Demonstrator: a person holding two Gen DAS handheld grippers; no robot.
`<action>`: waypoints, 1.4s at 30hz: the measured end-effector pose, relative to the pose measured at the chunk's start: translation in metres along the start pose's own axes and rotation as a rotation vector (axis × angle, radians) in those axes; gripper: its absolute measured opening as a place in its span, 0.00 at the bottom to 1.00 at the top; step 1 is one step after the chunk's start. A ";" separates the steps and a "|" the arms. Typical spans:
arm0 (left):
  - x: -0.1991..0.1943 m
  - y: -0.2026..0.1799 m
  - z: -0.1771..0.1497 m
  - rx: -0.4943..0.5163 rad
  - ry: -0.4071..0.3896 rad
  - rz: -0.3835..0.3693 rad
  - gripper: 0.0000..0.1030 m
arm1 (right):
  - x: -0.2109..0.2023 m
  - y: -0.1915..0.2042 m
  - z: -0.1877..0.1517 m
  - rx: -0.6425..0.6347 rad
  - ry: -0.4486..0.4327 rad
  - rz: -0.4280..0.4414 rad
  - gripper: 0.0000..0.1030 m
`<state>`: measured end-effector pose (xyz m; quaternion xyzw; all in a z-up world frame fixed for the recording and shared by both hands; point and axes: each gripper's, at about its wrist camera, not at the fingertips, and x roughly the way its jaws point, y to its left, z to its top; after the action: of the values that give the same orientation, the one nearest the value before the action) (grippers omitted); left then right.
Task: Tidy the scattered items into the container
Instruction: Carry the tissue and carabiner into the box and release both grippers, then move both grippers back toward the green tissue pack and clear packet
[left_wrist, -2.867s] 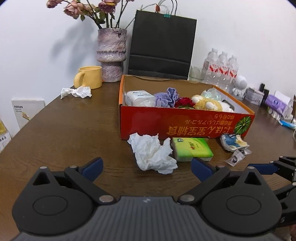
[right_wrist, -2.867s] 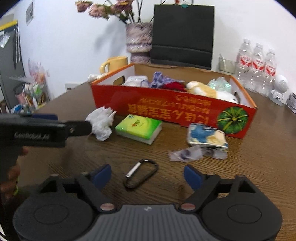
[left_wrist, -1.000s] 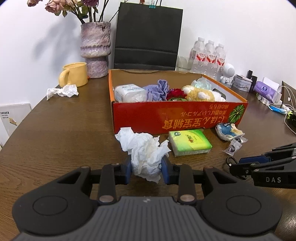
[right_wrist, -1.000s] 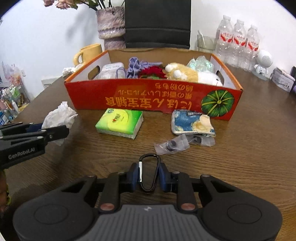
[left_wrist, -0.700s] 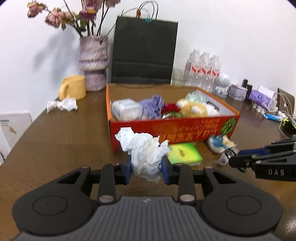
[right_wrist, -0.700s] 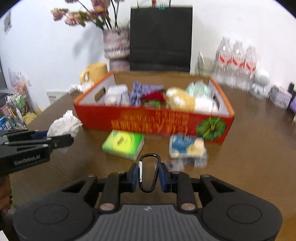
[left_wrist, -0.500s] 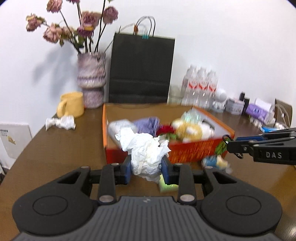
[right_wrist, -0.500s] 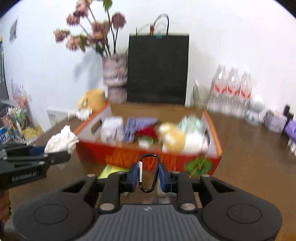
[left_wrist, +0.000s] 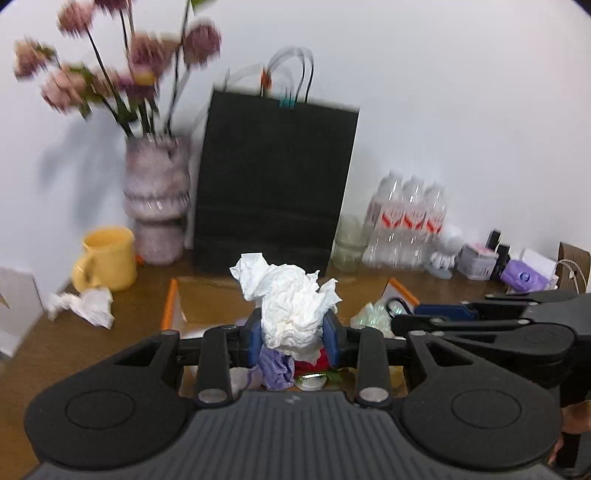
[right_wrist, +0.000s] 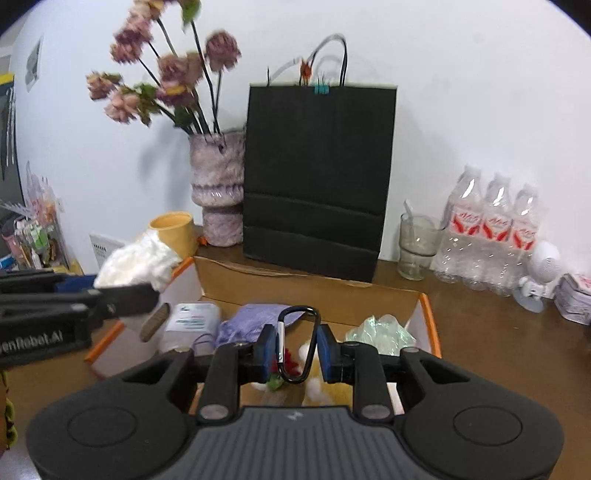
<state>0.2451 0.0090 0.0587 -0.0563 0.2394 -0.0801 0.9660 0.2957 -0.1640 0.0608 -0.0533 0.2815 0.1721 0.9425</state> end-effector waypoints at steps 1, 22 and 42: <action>0.012 0.002 0.002 -0.008 0.032 -0.003 0.32 | 0.012 -0.004 0.003 0.002 0.018 0.003 0.22; 0.127 0.020 0.011 -0.030 0.298 0.095 0.42 | 0.121 -0.034 0.016 0.054 0.201 0.014 0.24; -0.007 0.015 -0.015 0.077 0.002 0.056 1.00 | -0.025 -0.021 -0.022 -0.043 -0.044 0.062 1.00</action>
<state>0.2334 0.0239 0.0465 -0.0124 0.2387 -0.0624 0.9690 0.2723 -0.1954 0.0566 -0.0609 0.2584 0.2083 0.9413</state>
